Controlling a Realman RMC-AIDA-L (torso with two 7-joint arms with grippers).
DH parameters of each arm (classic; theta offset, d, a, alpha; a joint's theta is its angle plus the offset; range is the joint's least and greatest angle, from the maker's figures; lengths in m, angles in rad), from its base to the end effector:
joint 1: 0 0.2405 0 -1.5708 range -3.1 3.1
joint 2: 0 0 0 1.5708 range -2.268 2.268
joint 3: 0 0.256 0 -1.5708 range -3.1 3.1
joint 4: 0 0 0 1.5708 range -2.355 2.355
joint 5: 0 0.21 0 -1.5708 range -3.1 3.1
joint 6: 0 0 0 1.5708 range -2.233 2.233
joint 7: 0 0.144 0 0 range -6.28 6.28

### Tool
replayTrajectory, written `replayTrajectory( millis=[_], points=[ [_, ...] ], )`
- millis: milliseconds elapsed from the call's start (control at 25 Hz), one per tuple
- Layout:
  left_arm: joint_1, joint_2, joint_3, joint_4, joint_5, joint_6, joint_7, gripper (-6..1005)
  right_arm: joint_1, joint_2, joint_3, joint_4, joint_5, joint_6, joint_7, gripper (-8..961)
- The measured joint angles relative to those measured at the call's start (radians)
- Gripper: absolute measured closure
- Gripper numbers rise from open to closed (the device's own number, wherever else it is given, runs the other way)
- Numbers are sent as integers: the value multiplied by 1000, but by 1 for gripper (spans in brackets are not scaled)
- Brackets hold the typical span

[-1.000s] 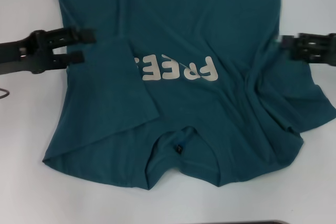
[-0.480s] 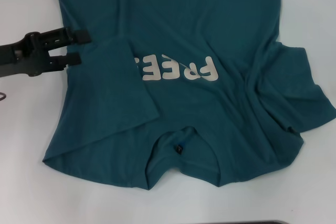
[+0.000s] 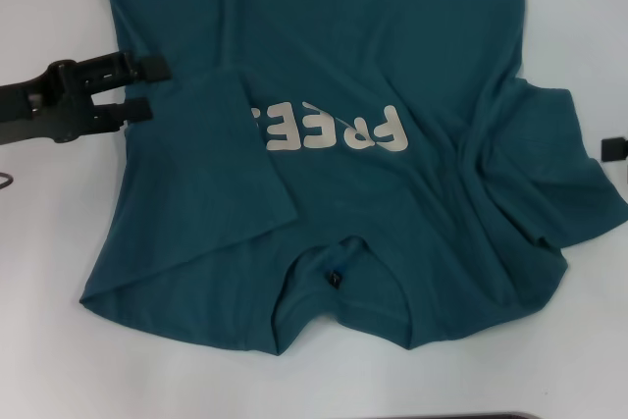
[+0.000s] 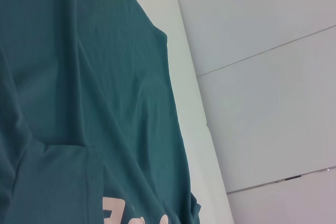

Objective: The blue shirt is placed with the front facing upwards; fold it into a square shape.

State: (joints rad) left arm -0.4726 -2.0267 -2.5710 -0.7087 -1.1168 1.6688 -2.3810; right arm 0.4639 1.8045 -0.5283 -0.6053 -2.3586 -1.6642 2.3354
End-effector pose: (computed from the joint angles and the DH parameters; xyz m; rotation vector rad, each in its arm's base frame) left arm -0.2864 0.3165 0.0421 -2.2066 -1.9845 -0.9185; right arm 0.3627 0.2951 0.1046 -2.1161 2.0111 0.3495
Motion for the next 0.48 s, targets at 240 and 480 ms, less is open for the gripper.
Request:
replayTrajectory(
  millis=[240, 480],
  points=[
    [0, -3, 1, -1, 0, 0, 5, 62, 8, 19, 5, -2, -30, 28, -1, 58],
    [2, -5, 0, 1, 0, 0, 9, 62, 15, 25, 5, -2, -29, 36, -10, 67]
  ],
)
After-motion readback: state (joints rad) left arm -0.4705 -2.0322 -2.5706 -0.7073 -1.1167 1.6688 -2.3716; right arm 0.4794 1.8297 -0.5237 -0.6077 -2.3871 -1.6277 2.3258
